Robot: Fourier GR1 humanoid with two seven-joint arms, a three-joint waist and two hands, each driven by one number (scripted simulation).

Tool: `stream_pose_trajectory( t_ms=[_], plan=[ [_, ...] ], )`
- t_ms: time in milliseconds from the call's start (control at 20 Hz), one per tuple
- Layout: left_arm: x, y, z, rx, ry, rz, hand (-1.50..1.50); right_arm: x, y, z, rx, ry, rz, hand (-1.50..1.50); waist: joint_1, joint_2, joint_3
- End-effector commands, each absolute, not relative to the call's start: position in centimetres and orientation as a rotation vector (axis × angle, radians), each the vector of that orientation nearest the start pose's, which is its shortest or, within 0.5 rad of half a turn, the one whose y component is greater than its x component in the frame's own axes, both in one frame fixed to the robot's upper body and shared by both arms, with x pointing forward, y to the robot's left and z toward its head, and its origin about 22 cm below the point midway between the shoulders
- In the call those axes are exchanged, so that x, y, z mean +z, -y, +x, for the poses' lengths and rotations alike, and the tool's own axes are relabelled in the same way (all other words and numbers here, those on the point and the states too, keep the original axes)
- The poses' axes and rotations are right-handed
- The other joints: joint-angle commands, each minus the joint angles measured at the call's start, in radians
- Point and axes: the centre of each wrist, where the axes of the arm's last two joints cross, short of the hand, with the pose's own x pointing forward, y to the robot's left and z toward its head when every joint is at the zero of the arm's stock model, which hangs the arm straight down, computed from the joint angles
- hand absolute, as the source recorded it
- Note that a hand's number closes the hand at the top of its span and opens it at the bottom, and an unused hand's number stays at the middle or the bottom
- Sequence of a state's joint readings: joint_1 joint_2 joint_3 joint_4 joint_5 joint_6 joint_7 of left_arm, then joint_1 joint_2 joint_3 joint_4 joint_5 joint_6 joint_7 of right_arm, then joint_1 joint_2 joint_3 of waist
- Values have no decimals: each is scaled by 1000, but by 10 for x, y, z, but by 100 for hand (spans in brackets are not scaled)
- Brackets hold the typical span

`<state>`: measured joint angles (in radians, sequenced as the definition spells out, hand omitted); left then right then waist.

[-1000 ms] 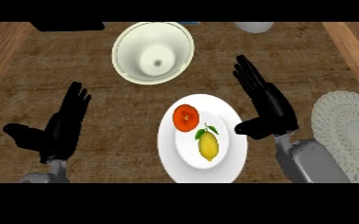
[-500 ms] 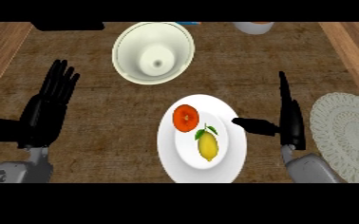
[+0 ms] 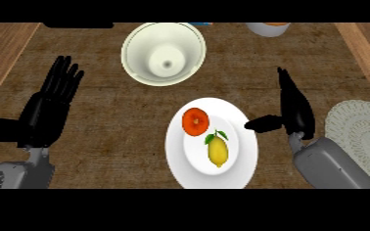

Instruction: Pick the lemon from the plate and place it in the bowl

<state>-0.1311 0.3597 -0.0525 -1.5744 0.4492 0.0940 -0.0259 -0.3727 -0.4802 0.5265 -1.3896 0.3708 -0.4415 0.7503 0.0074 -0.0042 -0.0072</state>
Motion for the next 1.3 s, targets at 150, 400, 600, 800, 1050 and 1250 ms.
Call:
stream_pose_trajectory(
  t_ms=[150, 400, 600, 800, 1050, 1250],
  plan=[
    [62, -284, 278, 41, 1694, -106, 0, 51, 175, 305, 904, 616, -624, -150, 35, 8, 0],
    [63, -280, 276, 36, 1691, -91, 0, 112, 136, 329, 1001, 517, -554, -150, 14, 2, 5],
    [66, -284, 274, 36, 1697, -104, 0, 132, 119, 343, 937, 482, -563, -150, 7, 1, 5],
    [55, -299, 267, 64, 1686, -76, 0, 126, 114, 336, 925, 473, -520, -150, -2, 1, 6],
    [60, -295, 265, 71, 1669, -83, 0, 113, 102, 319, 903, 473, -513, -150, -11, -2, 6],
    [62, -291, 270, 66, 1677, -81, 0, 83, 89, 308, 892, 472, -525, -150, -9, 1, 6]
  ],
)
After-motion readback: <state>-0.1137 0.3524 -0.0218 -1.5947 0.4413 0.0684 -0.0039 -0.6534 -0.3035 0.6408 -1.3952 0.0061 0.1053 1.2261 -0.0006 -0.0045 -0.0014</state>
